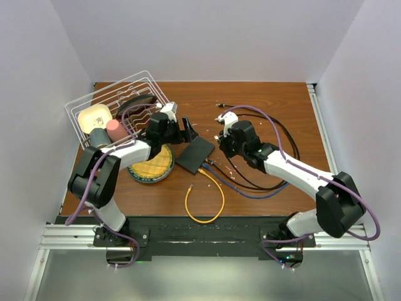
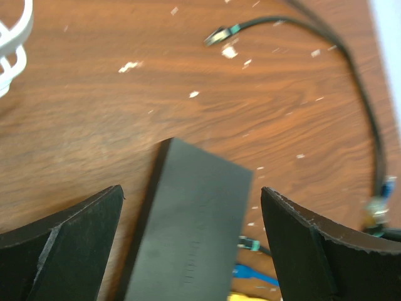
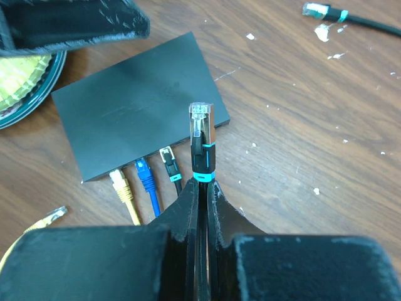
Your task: Insert the plug into the switch port
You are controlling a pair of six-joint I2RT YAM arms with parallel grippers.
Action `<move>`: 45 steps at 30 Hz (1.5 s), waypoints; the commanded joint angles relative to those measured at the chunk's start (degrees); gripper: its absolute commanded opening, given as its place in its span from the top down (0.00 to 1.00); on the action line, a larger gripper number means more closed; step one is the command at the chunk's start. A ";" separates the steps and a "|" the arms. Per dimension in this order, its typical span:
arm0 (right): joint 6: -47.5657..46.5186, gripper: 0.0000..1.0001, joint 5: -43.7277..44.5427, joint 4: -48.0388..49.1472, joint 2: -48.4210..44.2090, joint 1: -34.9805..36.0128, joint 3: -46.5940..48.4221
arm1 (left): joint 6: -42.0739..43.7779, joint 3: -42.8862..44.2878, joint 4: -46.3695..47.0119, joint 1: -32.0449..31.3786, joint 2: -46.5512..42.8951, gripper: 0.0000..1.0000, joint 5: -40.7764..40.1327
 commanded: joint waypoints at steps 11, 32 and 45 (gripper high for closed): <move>0.19 1.00 -16.36 -6.69 8.67 -6.84 3.21 | 6.10 6.88 1.62 0.33 11.92 0.05 5.09; -0.51 1.00 -7.13 -13.82 16.41 -3.59 8.22 | 2.93 8.19 10.69 -1.34 16.14 0.08 17.49; -1.04 1.00 -5.90 -12.76 20.10 -3.06 10.15 | 1.96 6.35 11.30 -1.34 15.00 0.08 18.29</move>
